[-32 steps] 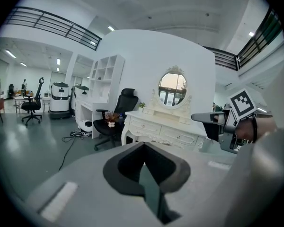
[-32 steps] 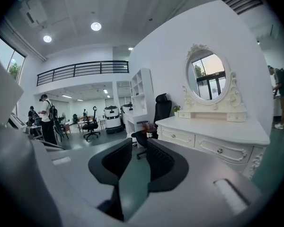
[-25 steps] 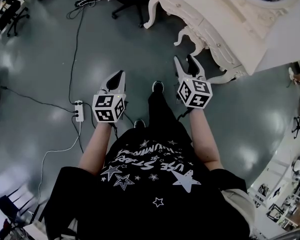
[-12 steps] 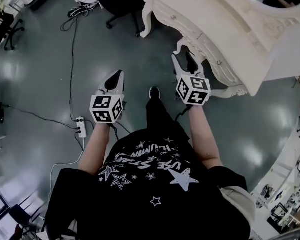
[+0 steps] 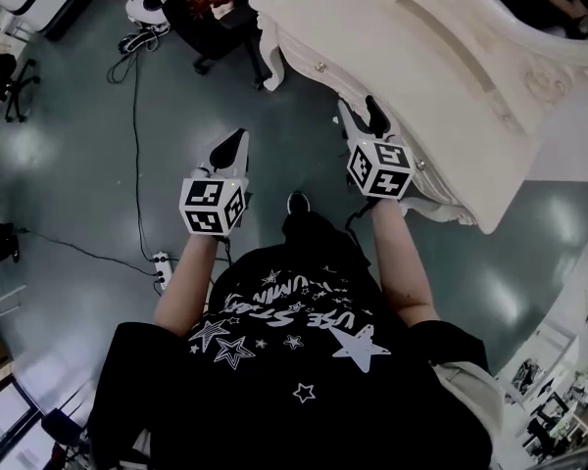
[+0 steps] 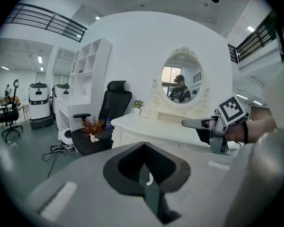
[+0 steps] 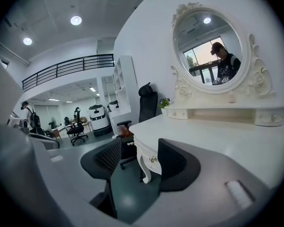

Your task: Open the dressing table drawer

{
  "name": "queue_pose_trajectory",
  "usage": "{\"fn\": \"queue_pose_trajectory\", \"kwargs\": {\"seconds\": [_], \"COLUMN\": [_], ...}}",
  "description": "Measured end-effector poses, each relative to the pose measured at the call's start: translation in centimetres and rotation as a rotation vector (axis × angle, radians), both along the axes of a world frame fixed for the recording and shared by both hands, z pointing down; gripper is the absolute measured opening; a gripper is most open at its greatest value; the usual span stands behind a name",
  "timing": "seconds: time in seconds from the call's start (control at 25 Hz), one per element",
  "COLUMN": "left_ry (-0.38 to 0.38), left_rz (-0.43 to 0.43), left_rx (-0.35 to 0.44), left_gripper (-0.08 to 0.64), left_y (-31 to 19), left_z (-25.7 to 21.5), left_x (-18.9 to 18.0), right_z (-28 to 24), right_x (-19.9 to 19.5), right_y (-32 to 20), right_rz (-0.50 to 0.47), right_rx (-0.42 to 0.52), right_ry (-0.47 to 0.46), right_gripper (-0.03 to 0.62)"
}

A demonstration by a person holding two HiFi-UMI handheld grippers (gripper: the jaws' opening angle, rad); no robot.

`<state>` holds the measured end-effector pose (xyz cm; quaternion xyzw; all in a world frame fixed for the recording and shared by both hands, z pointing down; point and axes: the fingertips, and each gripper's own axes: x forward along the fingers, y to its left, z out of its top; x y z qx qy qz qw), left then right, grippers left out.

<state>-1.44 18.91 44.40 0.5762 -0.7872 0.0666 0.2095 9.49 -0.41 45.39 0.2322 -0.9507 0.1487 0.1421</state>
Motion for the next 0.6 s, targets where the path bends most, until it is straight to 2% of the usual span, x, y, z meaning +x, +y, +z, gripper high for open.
{"fn": "queue_pose_trajectory", "kwargs": {"seconds": [0.32,0.6], "left_ry": [-0.015,-0.030], "left_rz": [0.008,0.024], "left_rx": [-0.003,0.011], "left_gripper": [0.002,0.002], "left_y": [-6.2,-10.8], "left_z": [-0.4,-1.0], "left_x": [-3.8,-8.6], "right_z": [0.9,1.2], "right_x": [-3.3,-6.0], "right_y": [-5.9,-9.6], "right_rz": [0.022,0.055], "right_rx": [-0.039,-0.043], "right_ry": [-0.014,0.000], "right_gripper": [0.264,0.262]}}
